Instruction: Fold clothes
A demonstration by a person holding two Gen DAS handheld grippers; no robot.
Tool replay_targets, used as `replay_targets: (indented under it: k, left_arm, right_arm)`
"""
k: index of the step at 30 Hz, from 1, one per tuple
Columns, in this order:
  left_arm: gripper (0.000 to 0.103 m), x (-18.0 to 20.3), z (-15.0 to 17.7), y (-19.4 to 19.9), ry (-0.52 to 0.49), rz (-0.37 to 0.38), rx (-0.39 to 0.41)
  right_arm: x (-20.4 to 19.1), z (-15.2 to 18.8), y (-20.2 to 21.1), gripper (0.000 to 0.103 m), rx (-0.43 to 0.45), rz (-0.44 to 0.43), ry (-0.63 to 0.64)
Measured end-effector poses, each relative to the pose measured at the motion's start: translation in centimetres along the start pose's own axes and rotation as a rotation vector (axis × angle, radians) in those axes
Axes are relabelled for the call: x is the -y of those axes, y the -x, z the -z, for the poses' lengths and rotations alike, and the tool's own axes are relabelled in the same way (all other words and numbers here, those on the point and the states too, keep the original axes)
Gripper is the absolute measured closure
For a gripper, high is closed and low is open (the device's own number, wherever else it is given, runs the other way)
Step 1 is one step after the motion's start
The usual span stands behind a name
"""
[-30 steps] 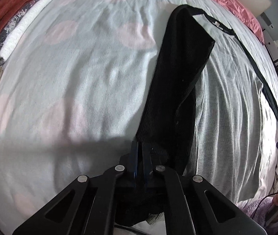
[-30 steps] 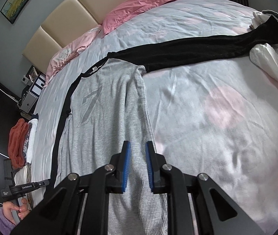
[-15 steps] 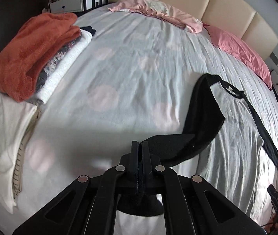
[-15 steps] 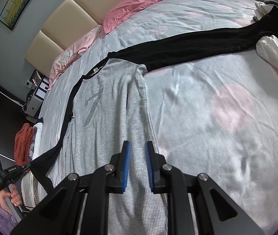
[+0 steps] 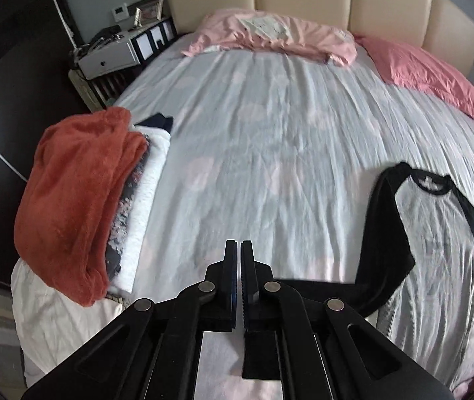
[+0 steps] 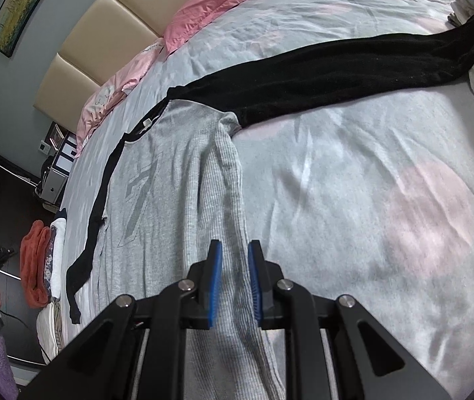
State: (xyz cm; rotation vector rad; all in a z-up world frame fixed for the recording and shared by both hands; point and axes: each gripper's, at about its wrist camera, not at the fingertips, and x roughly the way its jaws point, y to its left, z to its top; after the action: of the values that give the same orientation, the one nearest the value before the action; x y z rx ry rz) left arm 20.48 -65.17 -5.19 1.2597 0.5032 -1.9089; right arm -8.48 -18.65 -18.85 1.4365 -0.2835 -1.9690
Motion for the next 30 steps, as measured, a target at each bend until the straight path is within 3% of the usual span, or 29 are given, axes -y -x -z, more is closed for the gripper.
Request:
replay_targets:
  k: [3,5,9,13,17,19,22,30]
  left_arm:
    - [0.089,0.7,2.8,-2.1,0.011,0.041,-0.111]
    - [0.068,1.1,4.8,-3.4,0.007,0.049,-0.152]
    - [0.068,1.2,8.4,-5.9,-0.002,0.013,-0.222]
    - [0.068,-0.3,10.8,-7.7,0.096,0.048,-0.285]
    - [0.068,-0.1,12.8,-9.1,0.131,0.071,-0.329]
    - [0.069,0.4,13.3,-9.2,0.136,0.071,-0.32]
    - [0.099,1.1,13.2,-8.3,0.123,0.067,-0.274]
    - [0.099,-0.4,7.4,-2.1,0.111,0.034,-0.102]
  right_arm:
    - [0.1,-0.4,-0.2,0.087,-0.002,-0.012,-0.012]
    - [0.0,-0.4,-0.4,0.087,-0.01,-0.022,-0.01]
    - [-0.4,-0.2,-0.6,0.087,-0.029,-0.03,0.004]
    - [-0.4,-0.1,-0.3,0.087,-0.021,-0.035,0.001]
    - [-0.3,-0.1,-0.3,0.087,-0.022,-0.043,-0.013]
    - [-0.3,-0.1,-0.3,0.087,-0.024,-0.047,-0.019]
    - [-0.3,-0.1,-0.1,0.087,-0.023,-0.043,-0.017]
    - [0.5,-0.1,0.2,0.087,-0.016,-0.051,-0.053]
